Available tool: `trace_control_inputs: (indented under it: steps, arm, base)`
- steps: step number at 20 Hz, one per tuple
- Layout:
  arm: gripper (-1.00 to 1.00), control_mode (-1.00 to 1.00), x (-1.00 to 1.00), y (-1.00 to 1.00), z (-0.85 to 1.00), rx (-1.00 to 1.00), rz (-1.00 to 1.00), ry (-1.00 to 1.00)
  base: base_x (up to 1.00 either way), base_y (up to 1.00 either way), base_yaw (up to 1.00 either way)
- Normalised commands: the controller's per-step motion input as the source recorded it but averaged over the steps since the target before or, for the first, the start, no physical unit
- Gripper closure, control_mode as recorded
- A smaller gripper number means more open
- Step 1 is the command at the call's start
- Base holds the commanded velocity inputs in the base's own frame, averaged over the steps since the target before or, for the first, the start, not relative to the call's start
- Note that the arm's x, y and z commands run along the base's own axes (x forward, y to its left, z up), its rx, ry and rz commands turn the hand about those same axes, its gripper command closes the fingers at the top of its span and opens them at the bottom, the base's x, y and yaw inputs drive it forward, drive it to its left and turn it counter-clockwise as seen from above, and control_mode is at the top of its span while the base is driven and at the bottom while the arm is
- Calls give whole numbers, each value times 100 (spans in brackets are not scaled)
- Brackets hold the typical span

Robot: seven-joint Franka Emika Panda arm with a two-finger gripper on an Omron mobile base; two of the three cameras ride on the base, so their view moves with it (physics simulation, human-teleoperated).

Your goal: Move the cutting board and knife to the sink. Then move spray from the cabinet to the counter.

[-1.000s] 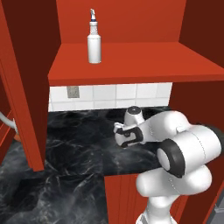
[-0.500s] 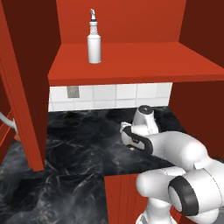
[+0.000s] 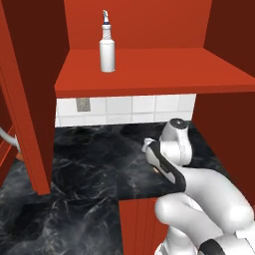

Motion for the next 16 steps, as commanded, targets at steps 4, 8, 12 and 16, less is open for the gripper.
trace_control_inputs:
  steps: [4,8,12,16]
  arm:
    - [100,-100,-36,-4,29,3,-1,0]
    - [100,-100,-34,-8,28,0,-2,1]
    - [100,-100,-32,-9,27,0,-1,0]
    - [100,-100,-16,-1,17,0,-1,-2]
  base:
    - [0,0,0]
    - [0,0,0]
    - [0,0,0]
    - [0,0,0]
